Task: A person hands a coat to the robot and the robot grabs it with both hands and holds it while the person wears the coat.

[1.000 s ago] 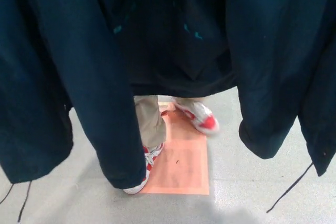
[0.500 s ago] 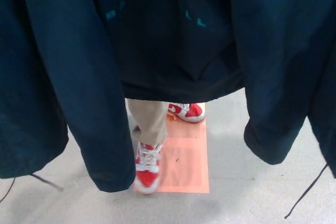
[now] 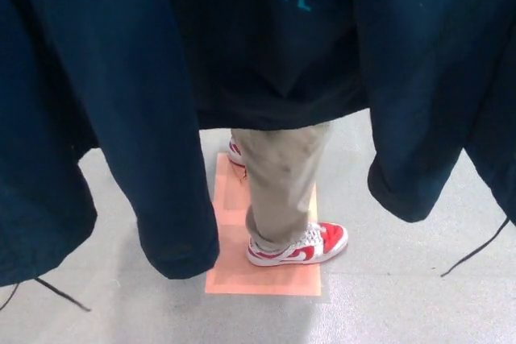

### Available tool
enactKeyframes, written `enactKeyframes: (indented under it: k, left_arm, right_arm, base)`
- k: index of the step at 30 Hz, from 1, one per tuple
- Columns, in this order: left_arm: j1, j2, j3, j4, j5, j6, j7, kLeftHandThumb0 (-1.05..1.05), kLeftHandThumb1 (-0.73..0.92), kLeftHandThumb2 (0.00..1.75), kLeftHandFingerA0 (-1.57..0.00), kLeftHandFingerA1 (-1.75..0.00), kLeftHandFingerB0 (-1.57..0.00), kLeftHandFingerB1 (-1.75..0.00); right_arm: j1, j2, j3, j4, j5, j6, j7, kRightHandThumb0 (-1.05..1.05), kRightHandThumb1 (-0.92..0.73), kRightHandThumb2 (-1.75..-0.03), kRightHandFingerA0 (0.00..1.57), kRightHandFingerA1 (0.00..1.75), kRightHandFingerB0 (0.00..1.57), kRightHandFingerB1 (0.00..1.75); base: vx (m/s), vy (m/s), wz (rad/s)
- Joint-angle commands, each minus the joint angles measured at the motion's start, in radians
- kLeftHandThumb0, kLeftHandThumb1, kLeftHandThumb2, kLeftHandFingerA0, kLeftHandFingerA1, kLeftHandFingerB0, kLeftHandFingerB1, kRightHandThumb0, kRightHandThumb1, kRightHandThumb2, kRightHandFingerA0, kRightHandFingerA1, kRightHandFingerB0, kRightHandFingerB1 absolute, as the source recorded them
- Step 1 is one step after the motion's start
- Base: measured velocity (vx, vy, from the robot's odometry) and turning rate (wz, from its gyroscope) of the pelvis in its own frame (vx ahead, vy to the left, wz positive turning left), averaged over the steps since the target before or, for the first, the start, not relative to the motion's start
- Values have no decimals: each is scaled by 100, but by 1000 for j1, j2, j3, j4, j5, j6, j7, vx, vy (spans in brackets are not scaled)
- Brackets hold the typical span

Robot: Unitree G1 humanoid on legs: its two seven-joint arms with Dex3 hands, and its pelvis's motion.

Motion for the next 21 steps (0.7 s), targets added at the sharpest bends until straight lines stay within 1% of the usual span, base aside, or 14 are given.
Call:
enactKeyframes:
  k: [1, 2, 3, 4, 5, 7, 8, 9, 10, 12, 13, 14, 15, 21]
  left_arm:
    - [-69, 48, -27, 30, 23, 47, -32, -28, 58, 63, -101, -159, -77, -69]
    - [-77, 50, -33, 34, 23, 39, -32, -28, 58, 63, -101, -159, -77, -69]
    - [-93, 48, -41, 36, 28, 49, -48, -30, 58, 63, -99, -157, -77, -65]
    - [-105, 46, -46, 39, 30, 54, -57, -29, 58, 64, -98, -157, -77, -66]
    - [-117, 45, -54, 42, 33, 59, -63, -25, 59, 61, -99, -159, -76, -67]
    - [-141, 43, -65, 48, 37, 65, -82, -26, 60, 61, -99, -158, -75, -66]
    - [-148, 44, -71, 49, 40, 65, -84, -29, 59, 64, -99, -157, -76, -65]
    - [-157, 45, -80, 51, 44, 66, -84, -29, 59, 64, -99, -157, -76, -65]
    - [-174, 43, -88, 54, 50, 67, -78, -26, 59, 57, -100, -157, -78, -62]
    - [-184, 43, -98, 57, 54, 71, -75, -26, 58, 60, -98, -158, -77, -62]
    - [-189, 44, -100, 59, 52, 70, -83, -27, 61, 58, -96, -155, -77, -62]
    - [-191, 45, -100, 60, 50, 68, -81, -28, 63, 58, -93, -155, -77, -63]
    - [-198, 47, -100, 61, 48, 65, -81, -29, 59, 61, -92, -157, -77, -62]
    - [-218, 46, -106, 62, 51, 62, -95, -29, 57, 60, -92, -157, -78, -65]
  right_arm:
    - [-65, -40, 13, 21, -3, 84, 26, -15, -67, -61, 87, 169, 77, 98]
    - [-72, -39, 17, 23, -4, 87, 27, -15, -67, -61, 87, 169, 77, 98]
    - [-84, -39, 21, 25, -6, 89, 34, -13, -66, -59, 87, 171, 69, 113]
    - [-93, -39, 24, 27, -7, 92, 41, -17, -48, -86, 118, 136, 74, 98]
    - [-102, -39, 28, 29, -6, 97, 47, -19, -47, -85, 119, 137, 76, 91]
    - [-124, -40, 34, 32, -6, 109, 62, -20, -46, -84, 119, 137, 78, 90]
    - [-131, -40, 37, 33, -6, 111, 65, -21, -60, -61, 93, 168, 79, 80]
    - [-139, -40, 40, 35, -6, 112, 68, -21, -60, -61, 93, 168, 79, 80]
    - [-155, -44, 51, 37, -17, 117, 70, -19, -44, -85, 121, 136, 79, 87]
    - [-166, -45, 59, 40, -19, 117, 74, -19, -46, -86, 122, 137, 78, 89]
    - [-172, -45, 59, 41, -15, 117, 80, -18, -49, -88, 122, 137, 75, 95]
    - [-176, -43, 57, 42, -11, 119, 82, -19, -47, -87, 122, 137, 78, 88]
    - [-185, -39, 56, 44, -7, 124, 81, -19, -62, -58, 99, 161, 83, 75]
    - [-197, -40, 64, 46, -9, 125, 78, -20, -62, -58, 101, 159, 84, 67]
  base:
    - [0, 0, 0]
    - [0, 0, 0]
    - [0, 0, 0]
    - [0, 0, 0]
    - [0, 0, 0]
    - [0, 0, 0]
    - [0, 0, 0]
    - [0, 0, 0]
    - [0, 0, 0]
    - [0, 0, 0]
    - [0, 0, 0]
    - [0, 0, 0]
    - [0, 0, 0]
    - [0, 0, 0]
